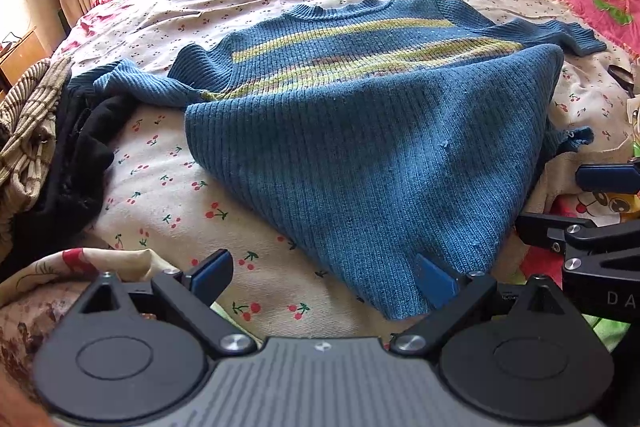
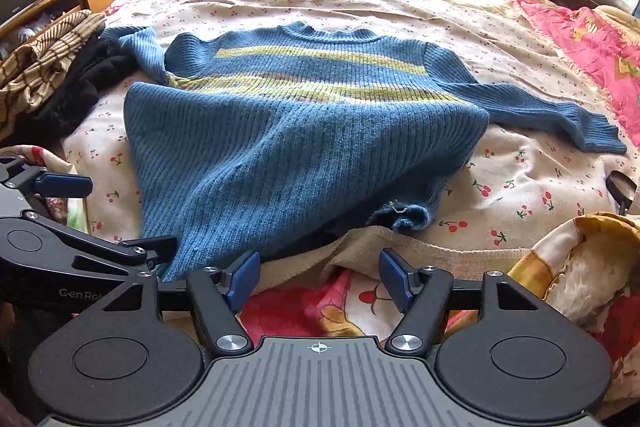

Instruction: Fold small clothes

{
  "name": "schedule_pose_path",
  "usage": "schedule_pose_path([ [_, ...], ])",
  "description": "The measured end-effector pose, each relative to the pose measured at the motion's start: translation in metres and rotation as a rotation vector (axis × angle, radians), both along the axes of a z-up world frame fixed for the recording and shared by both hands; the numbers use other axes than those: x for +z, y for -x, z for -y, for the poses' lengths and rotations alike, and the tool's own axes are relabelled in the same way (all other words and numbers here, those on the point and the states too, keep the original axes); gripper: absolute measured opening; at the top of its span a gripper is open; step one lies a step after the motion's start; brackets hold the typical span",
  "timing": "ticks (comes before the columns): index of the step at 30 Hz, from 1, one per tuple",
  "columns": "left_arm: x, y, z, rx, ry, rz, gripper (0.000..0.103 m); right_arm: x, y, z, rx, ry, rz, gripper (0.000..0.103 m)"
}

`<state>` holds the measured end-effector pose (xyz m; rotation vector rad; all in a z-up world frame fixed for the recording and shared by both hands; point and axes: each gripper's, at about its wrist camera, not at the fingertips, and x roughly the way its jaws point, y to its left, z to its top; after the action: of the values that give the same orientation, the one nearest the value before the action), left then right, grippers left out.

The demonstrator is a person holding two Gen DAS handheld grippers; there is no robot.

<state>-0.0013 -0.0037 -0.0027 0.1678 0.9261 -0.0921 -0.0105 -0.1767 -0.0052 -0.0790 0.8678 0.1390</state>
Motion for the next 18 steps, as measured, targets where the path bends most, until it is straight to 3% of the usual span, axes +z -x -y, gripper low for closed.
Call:
schedule_pose_path([
  [18, 0.0001, 0.0001, 0.0007, 0.001, -0.003, 0.006, 0.103, -0.0007, 0.0007, 0.0003, -0.002, 0.000, 0.000, 0.067],
])
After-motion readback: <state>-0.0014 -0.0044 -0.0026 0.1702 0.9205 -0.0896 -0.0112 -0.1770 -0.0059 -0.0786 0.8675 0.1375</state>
